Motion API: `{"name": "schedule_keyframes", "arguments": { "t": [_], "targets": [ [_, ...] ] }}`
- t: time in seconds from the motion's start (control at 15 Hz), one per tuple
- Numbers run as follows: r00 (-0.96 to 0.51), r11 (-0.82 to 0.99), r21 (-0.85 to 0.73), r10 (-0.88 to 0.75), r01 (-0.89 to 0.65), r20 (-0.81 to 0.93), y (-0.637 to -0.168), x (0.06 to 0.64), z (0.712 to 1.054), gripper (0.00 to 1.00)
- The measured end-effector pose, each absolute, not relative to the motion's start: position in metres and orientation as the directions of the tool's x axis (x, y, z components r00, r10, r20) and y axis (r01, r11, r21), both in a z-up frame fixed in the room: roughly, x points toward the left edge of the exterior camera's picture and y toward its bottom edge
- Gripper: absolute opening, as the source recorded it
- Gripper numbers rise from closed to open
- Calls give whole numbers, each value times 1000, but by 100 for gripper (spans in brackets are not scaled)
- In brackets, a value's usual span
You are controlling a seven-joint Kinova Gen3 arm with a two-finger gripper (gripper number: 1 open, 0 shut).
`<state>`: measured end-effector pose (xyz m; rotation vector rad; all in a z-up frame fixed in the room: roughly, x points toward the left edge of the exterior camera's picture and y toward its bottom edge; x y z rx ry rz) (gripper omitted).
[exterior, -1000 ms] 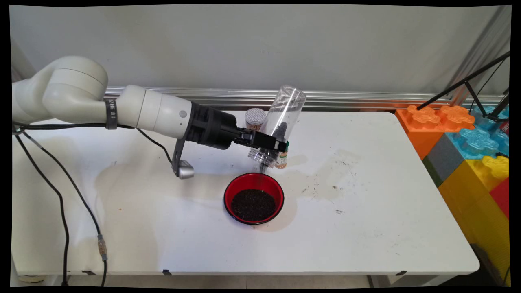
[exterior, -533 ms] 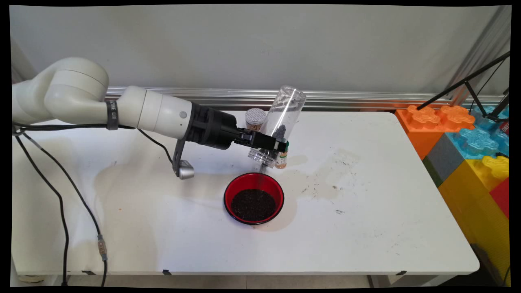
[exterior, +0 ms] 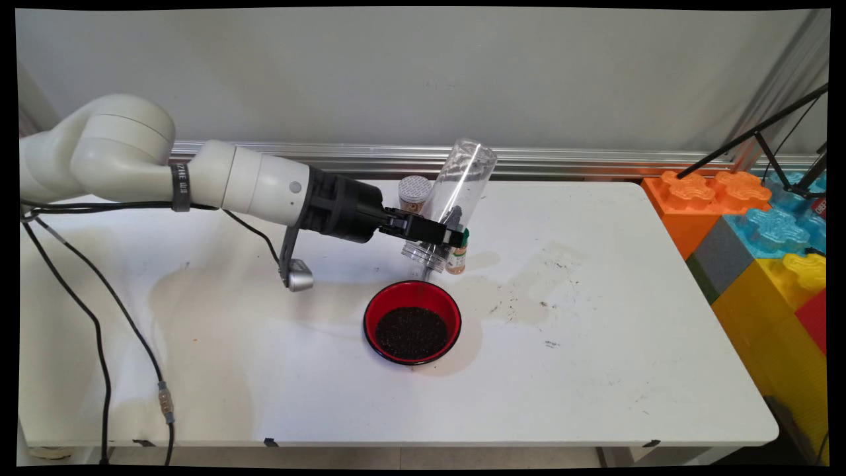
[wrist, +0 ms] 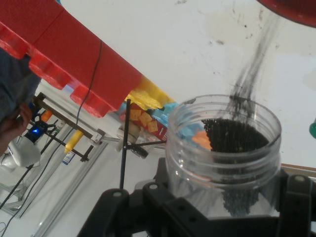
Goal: Pour the black seasoning powder in the red bowl
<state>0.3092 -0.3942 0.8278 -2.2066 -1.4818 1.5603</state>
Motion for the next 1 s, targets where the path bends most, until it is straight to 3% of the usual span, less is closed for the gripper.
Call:
{"name": "schedule_keyframes", "arguments": {
  "t": [1.0],
  "targets": [
    [38, -563, -505, 692, 654, -721, -396, 313, 823, 0]
  ]
}}
